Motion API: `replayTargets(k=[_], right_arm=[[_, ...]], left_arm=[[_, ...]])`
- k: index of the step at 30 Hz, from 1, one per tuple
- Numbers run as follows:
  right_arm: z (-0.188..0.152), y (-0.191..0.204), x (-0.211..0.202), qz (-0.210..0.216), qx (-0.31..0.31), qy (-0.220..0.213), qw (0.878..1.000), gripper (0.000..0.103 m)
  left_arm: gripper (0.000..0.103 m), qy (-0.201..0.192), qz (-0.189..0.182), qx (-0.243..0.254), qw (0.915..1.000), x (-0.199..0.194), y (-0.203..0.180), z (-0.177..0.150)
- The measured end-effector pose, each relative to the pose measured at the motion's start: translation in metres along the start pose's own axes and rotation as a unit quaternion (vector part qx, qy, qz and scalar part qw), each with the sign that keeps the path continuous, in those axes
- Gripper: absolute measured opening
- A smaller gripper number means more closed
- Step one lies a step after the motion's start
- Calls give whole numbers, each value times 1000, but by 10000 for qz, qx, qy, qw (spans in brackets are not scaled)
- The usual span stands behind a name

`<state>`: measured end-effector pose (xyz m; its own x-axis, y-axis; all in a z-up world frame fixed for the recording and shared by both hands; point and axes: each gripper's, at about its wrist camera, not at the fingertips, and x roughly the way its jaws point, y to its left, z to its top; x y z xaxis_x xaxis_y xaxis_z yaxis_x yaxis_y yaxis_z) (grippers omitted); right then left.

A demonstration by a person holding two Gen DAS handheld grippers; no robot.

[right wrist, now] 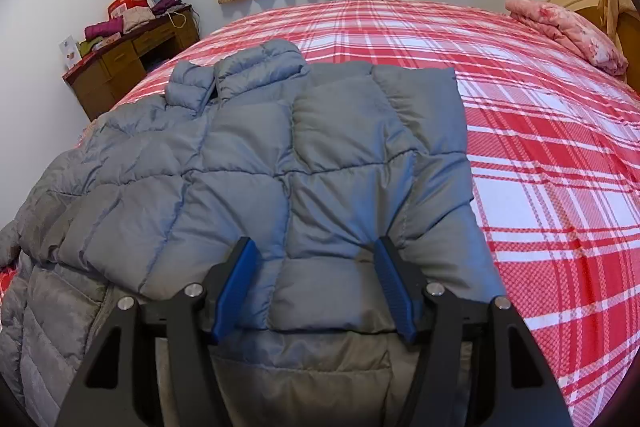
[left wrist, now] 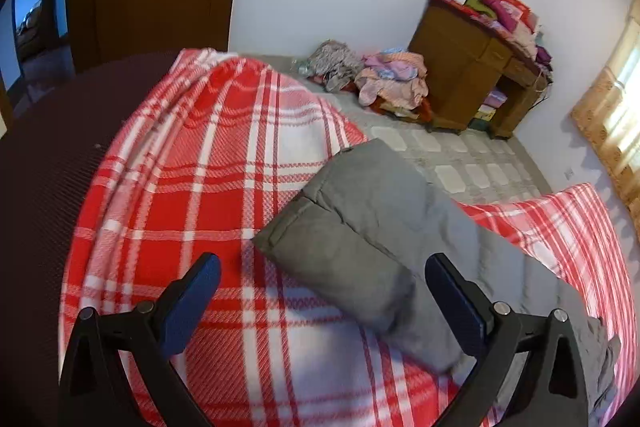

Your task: Fold large clothes

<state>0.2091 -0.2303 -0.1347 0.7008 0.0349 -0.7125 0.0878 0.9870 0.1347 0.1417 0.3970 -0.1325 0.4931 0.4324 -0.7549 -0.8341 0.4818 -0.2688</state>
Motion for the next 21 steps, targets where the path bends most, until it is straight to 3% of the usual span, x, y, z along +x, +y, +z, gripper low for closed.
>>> replayTargets(k=[4, 5, 6, 8, 9, 12, 15, 21], right_arm=[[0, 2, 1, -49, -34, 18, 10000, 64], [0, 3, 1, -59, -37, 20, 10000, 64], [0, 3, 2, -61, -40, 23, 10000, 64], [0, 4, 2, -67, -45, 27, 10000, 64], [0, 4, 2, -70, -47, 28, 10000, 64], [0, 4, 2, -76, -50, 23, 10000, 64], [0, 4, 2, -67, -45, 23, 10000, 64], [0, 2, 3, -33, -17, 10, 10000, 64]], left_arm=[[98, 139, -23, -305, 9994, 16, 1, -1], [91, 134, -47, -314, 9994, 17, 3, -3], [74, 149, -91, -291, 9994, 19, 2, -5], [61, 81, -149, -42, 9998, 22, -5, -7], [47, 67, -302, 75, 9995, 22, -8, -8], [30, -20, -409, 267, 9988, 18, -16, -7], [22, -205, -551, 406, 9974, 10, -23, -4], [20, -838, -1044, 978, 9862, -40, -59, -1]])
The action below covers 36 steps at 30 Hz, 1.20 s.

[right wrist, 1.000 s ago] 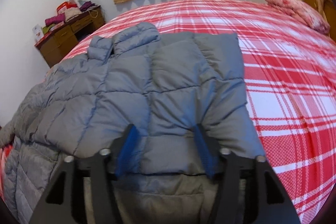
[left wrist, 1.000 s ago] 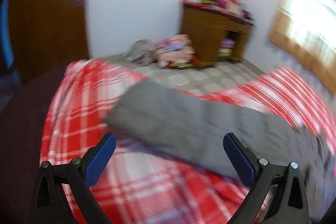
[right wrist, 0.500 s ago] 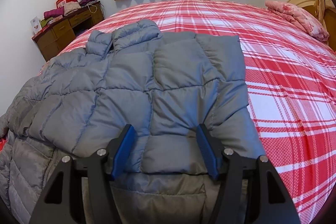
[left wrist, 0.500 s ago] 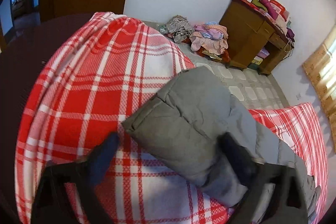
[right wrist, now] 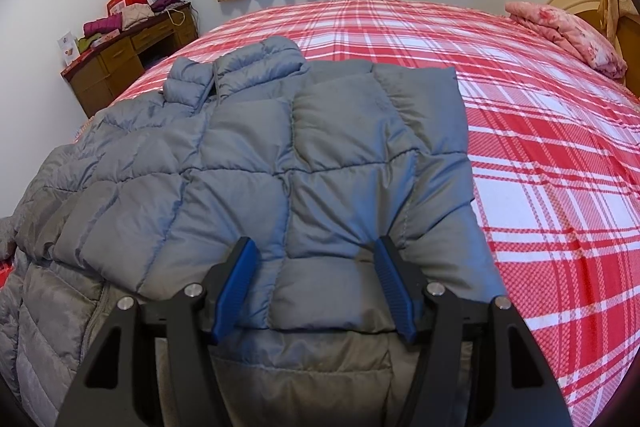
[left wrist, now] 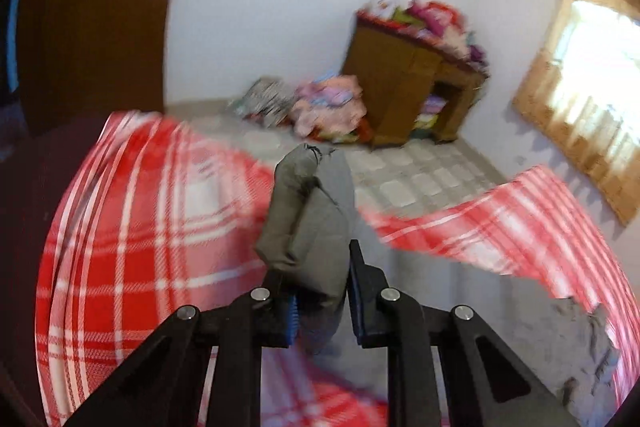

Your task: Fold large clothes

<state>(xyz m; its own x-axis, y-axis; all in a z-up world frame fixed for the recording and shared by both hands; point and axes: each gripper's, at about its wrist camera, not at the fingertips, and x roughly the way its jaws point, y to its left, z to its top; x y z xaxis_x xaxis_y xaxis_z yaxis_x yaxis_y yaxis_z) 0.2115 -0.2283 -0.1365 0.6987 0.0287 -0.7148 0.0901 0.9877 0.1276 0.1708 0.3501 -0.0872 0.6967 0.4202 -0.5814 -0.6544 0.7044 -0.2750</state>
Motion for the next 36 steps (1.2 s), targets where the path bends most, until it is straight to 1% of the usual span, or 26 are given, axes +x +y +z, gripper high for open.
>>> replayTargets(k=[2, 4, 6, 8, 9, 10, 11, 12, 13, 16, 17, 18, 20, 21, 22, 26, 29, 30, 32, 33, 34, 35, 36], right_arm=[[0, 0, 0, 0, -1, 0, 10000, 64], [0, 0, 0, 9, 7, -3, 10000, 64], [0, -1, 0, 16, 12, -6, 10000, 64], [-1, -1, 0, 25, 18, -7, 10000, 64], [-1, -2, 0, 36, 28, -11, 10000, 64], [-1, -2, 0, 42, 35, -14, 10000, 64], [-1, -2, 0, 52, 41, -16, 10000, 64], [-1, -2, 0, 57, 45, -17, 10000, 64], [-1, -2, 0, 64, 51, -19, 10000, 64], [-1, -4, -1, 107, 84, -33, 9999, 64], [-1, -5, -1, 144, 117, -38, 9998, 64], [-1, -6, -1, 170, 139, -42, 9998, 64], [-1, -9, -2, 237, 192, -60, 9995, 64], [-2, -10, -2, 287, 235, -75, 9993, 64], [-2, -12, -2, 339, 283, -89, 9990, 64], [-2, -16, -3, 467, 389, -121, 9981, 64], [-2, -20, -3, 602, 508, -149, 9968, 64], [-2, -21, -3, 630, 532, -152, 9965, 64], [-1, -21, -3, 659, 565, -143, 9961, 64], [0, -20, -3, 658, 562, -125, 9962, 64], [1, -19, -4, 665, 566, -106, 9961, 64], [2, -20, -6, 676, 573, -99, 9960, 64], [3, -20, -12, 701, 609, -114, 9956, 64]], left_arm=[[20, -177, -281, 262, 9991, -13, -22, 4], [20, -364, -613, 614, 9956, -33, -54, 3], [20, -558, -1033, 982, 9882, -55, -89, -5], [20, -636, -1387, 1307, 9796, -74, -120, -16], [20, -662, -1717, 1562, 9704, -88, -144, -26], [20, -685, -1934, 1723, 9634, -97, -160, -35], [20, -688, -2217, 1895, 9540, -109, -180, -47], [20, -665, -2424, 2022, 9465, -118, -192, -56], [20, -619, -2744, 2263, 9326, -131, -216, -73], [20, -437, -3335, 2708, 9020, -157, -259, -118], [20, -386, -3439, 2789, 8958, -161, -267, -128], [20, -274, -3575, 2942, 8859, -167, -279, -148], [20, -89, -3710, 3150, 8735, -171, -293, -177], [20, -25, -3740, 3240, 8690, -172, -297, -188], [20, 69, -3766, 3412, 8612, -173, -301, -204], [21, 354, -3766, 3689, 8490, -167, -298, -234], [21, 633, -3762, 3726, 8460, -161, -292, -240], [23, 789, -3761, 3730, 8445, -159, -287, -242], [37, 1003, -3708, 3728, 8447, -155, -287, -249], [48, 1095, -3650, 3753, 8450, -152, -284, -252], [53, 1160, -3586, 3777, 8457, -151, -278, -254], [53, 1175, -3576, 3782, 8457, -152, -275, -258], [54, 1202, -3570, 3819, 8440, -153, -271, -259]])
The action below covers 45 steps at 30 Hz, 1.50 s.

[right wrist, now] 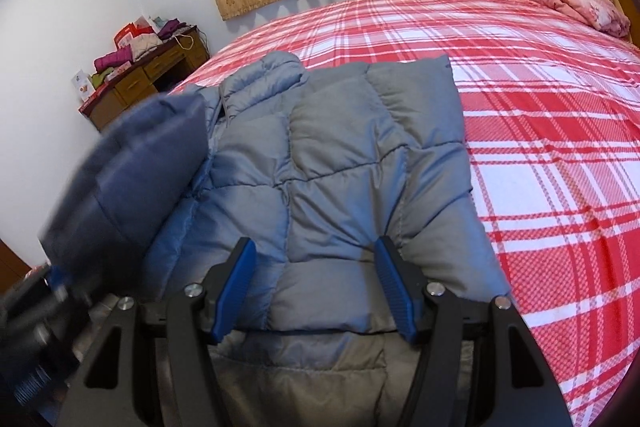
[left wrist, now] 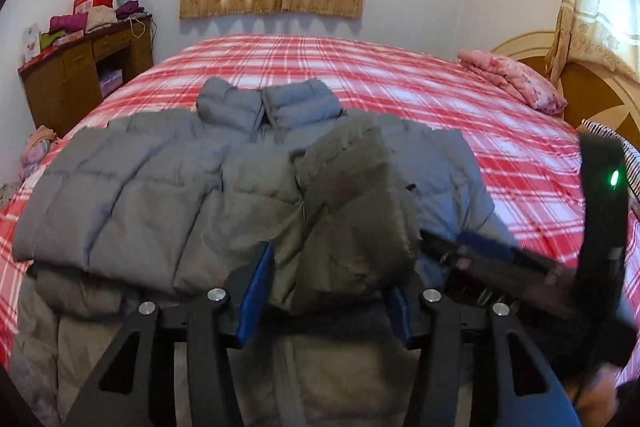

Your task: Fold large clothes

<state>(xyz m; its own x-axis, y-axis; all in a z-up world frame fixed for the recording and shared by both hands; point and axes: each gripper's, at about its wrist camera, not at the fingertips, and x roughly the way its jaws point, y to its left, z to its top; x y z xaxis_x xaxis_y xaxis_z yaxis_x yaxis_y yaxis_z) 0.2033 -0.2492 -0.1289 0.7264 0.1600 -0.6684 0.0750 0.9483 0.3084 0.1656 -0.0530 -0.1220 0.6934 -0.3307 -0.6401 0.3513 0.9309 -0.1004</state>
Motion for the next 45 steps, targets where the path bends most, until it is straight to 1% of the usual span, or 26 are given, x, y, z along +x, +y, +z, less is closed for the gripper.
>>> replayTargets(k=[3, 4, 5, 8, 10, 12, 13, 16, 18, 19, 20, 21, 22, 23, 25, 26, 31, 34, 35, 36, 37, 39, 40, 42, 43, 45], right_arm=[[1, -5, -27, 44, 190, -280, 9994, 64], [1, -6, -34, 66, 262, -357, 9990, 66], [2, -7, -46, 168, 359, -447, 9982, 68], [7, 0, -64, 499, 454, -550, 9962, 68], [13, 16, -68, 881, 362, -448, 9945, 68], [15, 29, -66, 1077, 318, -373, 9930, 70], [16, 36, -61, 1135, 306, -287, 9927, 75], [15, 47, -43, 1104, 206, -46, 9937, 76], [13, 51, -24, 858, 147, 279, 9958, 66], [11, 52, -18, 781, 127, 402, 9961, 56], [8, 52, -9, 633, 98, 514, 9966, 50], [3, 52, -1, 486, 51, 588, 9971, 50], [0, 51, 3, 471, 18, 653, 9968, 44], [-4, 51, 7, 538, -26, 743, 9958, 27], [-9, 51, 3, 456, -159, 730, 9962, 15], [-10, 51, -2, 409, -235, 673, 9966, 12], [-14, 39, -19, 123, -449, 599, 9971, 12], [-15, 37, -6, 28, -536, 737, 9958, 15], [-14, 37, -3, -7, -604, 759, 9953, 19], [-12, 38, -4, -67, -658, 734, 9951, 19], [-9, 38, -11, -124, -690, 656, 9954, 24], [-3, 36, -34, -343, -786, 245, 9960, 28], [2, 37, -50, -591, -896, -82, 9942, 29], [12, 44, -68, -801, -1025, -474, 9904, 32], [17, 49, -73, -740, -1067, -566, 9899, 32], [27, 67, -69, -512, -1219, -465, 9901, 32]], left_arm=[[55, 42, 30, 109, 9999, -3, -2, -4], [55, 61, -5, 100, 9999, -5, -2, -6], [55, 69, -34, 96, 9999, -6, -2, -8], [59, 78, 23, 174, 9998, -7, -8, -11], [59, 147, 22, 218, 9997, -7, -12, -15], [59, 185, -5, 249, 9995, -11, -13, -17], [59, 176, 7, 258, 9995, -16, -14, -21], [59, 175, 115, 239, 9995, -36, -6, -33], [59, 142, 191, 112, 9997, -49, 7, -41], [59, 137, 209, 44, 9997, -54, 15, -43], [59, 135, 233, -22, 9996, -59, 23, -45], [59, 106, 313, -103, 9994, -66, 34, -45], [59, 86, 401, -152, 9990, -70, 41, -44], [59, 61, 494, -197, 9986, -73, 50, -41], [59, -16, 627, -276, 9977, -79, 66, -29], [59, -71, 711, -298, 9970, -80, 73, -22], [59, -412, 1341, -293, 9897, -79, 107, 15], [59, -291, 1689, -479, 9840, -61, 126, 27], [59, -223, 1717, -595, 9831, -55, 133, 29], [59, -138, 1728, -741, 9821, -48, 140, 32], [59, -72, 1708, -826, 9818, -44, 144, 33], [59, -85, 1625, -907, 9825, -43, 152, 37], [59, -141, 1615, -868, 9829, -45, 154, 38], [59, -226, 1782, -662, 9815, -44, 157, 42], [59, -250, 1856, -602, 9805, -45, 159, 43], [59, -303, 1969, -619, 9780, -48, 170, 48]])
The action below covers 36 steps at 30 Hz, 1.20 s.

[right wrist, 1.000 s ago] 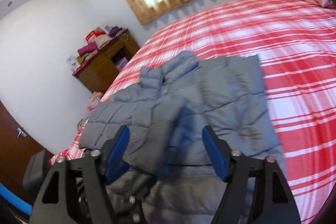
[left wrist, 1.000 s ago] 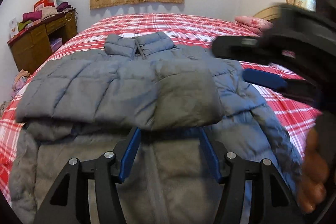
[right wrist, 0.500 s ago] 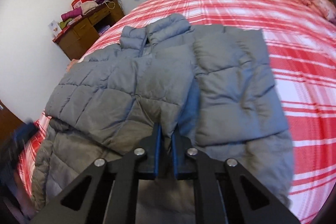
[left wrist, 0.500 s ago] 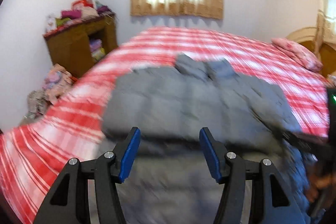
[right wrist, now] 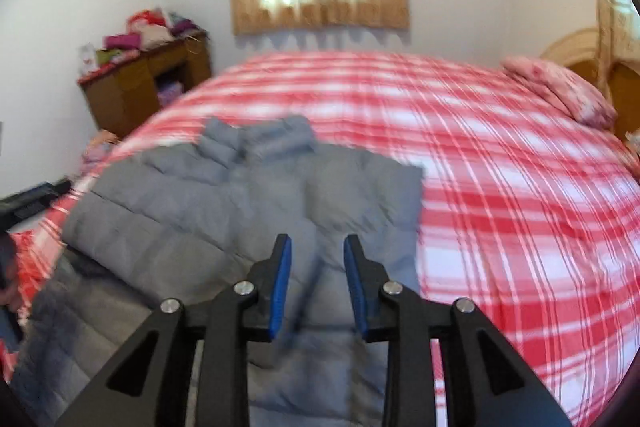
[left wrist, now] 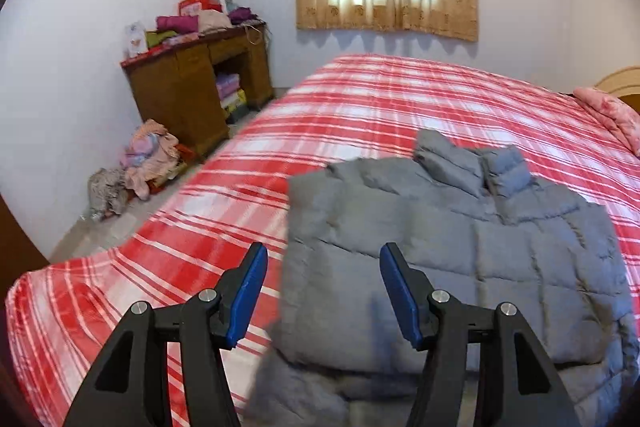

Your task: Fold large clothes

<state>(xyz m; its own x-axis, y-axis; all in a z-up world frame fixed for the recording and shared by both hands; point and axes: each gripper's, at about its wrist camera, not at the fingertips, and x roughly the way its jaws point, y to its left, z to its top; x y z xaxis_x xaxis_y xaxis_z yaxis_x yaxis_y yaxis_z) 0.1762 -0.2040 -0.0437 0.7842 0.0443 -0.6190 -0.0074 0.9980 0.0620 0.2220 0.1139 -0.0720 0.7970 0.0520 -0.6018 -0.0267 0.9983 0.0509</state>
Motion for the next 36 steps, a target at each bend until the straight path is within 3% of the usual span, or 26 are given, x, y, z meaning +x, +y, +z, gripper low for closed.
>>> replayTargets(k=[4, 6, 7, 8, 11, 15, 21, 25, 29, 36], right_arm=[[5, 20, 17, 154, -9, -88, 9998, 51], [1, 30, 39, 318, -211, 138, 9992, 39], [-2, 33, 49, 341, -311, 299, 9985, 12], [-8, 34, 64, 276, -408, 536, 9973, 4], [-27, 19, 85, 85, -363, 952, 9948, 3], [-48, -7, 85, -31, -77, 1018, 9948, 3], [-49, -2, 89, -94, -154, 965, 9952, 3], [-51, -5, 88, -23, -77, 917, 9958, 4], [-52, -12, 91, 157, 99, 899, 9958, 4], [-56, -15, 91, 336, 265, 850, 9955, 3]], left_arm=[[59, -37, 101, -653, 9978, -3, 45, 2], [59, 32, 224, -828, 9963, 2, 63, 4], [59, 66, 300, -808, 9963, 4, 66, 5], [59, 82, 382, -773, 9962, 7, 69, 7], [59, 18, 487, -745, 9960, 12, 74, 12], [59, 21, 393, -813, 9959, 24, 66, 20], [59, 196, 36, -362, 9991, 48, 2, 13], [59, 413, 277, -28, 9988, 73, -26, -2], [60, 658, 547, 88, 9963, 98, -26, -20], [62, 899, 415, -95, 9950, 118, -19, -32]])
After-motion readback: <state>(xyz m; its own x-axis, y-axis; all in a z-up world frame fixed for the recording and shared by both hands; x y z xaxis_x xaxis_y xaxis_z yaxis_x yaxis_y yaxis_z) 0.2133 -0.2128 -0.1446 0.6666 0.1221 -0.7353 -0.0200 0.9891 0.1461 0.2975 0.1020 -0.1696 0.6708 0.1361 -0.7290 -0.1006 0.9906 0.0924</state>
